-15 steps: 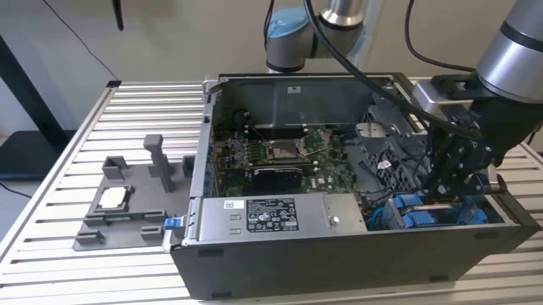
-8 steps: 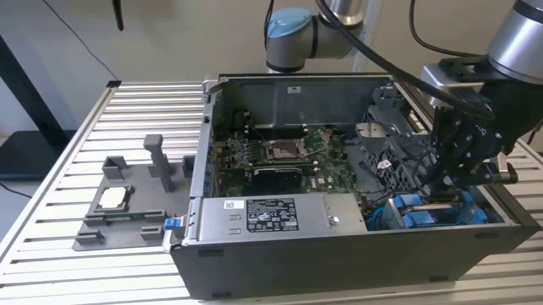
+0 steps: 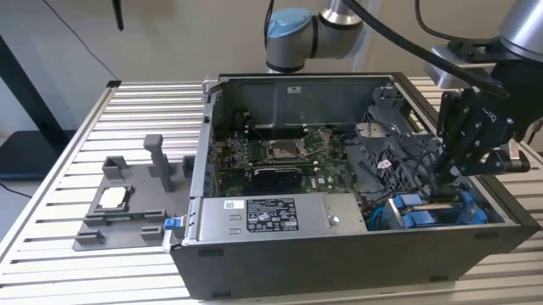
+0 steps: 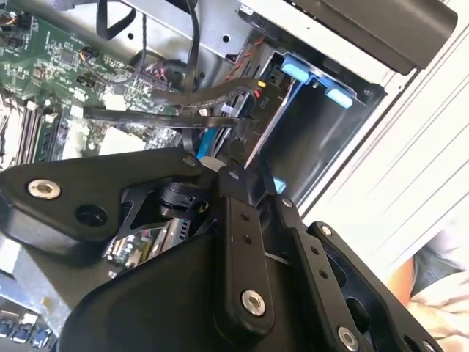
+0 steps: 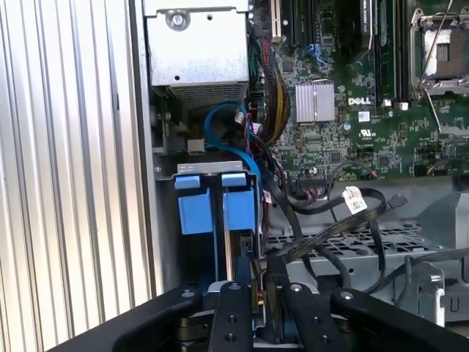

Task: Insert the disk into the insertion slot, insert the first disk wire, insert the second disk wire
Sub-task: 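Insert the second disk wire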

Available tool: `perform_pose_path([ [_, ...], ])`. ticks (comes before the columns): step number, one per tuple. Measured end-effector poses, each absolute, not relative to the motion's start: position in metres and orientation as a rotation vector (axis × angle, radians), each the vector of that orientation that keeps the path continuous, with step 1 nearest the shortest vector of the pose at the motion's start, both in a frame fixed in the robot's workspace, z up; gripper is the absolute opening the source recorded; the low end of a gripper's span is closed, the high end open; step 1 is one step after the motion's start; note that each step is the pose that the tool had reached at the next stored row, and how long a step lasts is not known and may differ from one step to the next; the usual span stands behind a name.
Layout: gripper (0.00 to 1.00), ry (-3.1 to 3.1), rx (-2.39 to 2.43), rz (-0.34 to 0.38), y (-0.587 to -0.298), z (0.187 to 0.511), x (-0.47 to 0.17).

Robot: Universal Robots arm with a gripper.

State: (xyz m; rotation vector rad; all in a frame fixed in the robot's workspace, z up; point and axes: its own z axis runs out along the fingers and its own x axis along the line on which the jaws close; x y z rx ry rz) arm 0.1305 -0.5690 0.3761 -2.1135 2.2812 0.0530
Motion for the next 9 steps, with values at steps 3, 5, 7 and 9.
perform_pose_path([
  [3, 0.24, 2.282, -2.112, 0.053, -0.5690, 0.3792, 0.1305],
  [5, 0.24, 2.282, -2.112, 0.053, -0.5690, 0.3799, 0.1305],
  [7, 0.24, 2.282, -2.112, 0.053, -0.5690, 0.3799, 0.1305],
  [9, 0.24, 2.282, -2.112, 0.053, -0.5690, 0.3801, 0.1305],
])
